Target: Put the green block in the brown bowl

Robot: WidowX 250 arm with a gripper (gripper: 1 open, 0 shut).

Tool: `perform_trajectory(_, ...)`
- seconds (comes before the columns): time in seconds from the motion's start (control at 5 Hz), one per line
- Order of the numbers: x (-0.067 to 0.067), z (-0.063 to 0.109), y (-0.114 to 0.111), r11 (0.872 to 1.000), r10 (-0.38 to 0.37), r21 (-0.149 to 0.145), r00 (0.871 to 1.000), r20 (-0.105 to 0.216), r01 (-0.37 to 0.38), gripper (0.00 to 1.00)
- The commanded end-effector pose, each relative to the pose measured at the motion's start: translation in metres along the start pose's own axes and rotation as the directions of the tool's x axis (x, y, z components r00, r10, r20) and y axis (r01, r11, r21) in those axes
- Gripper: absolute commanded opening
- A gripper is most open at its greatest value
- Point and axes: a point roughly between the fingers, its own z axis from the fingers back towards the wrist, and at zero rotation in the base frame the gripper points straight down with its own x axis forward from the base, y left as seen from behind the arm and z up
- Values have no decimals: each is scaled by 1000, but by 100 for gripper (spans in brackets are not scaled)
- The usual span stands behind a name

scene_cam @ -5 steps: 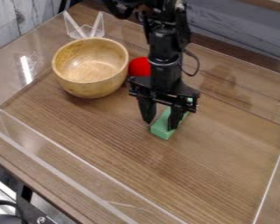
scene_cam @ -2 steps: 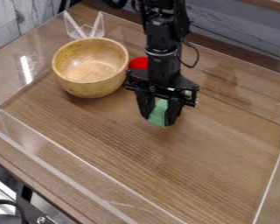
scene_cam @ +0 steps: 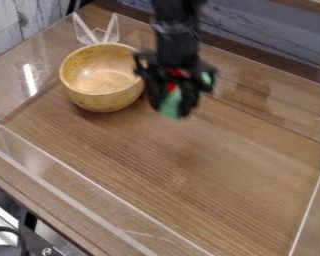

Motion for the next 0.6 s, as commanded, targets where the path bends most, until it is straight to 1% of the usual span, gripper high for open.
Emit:
perform_trajectory(0.0,9,33,48,999,36,7,997,76,-36,0)
perform_trajectory(0.2,11,42,91,997,81,12,993,81,-82,0)
perform_trajectory(0.4,16,41,129,993,114,22,991,71,-116,0)
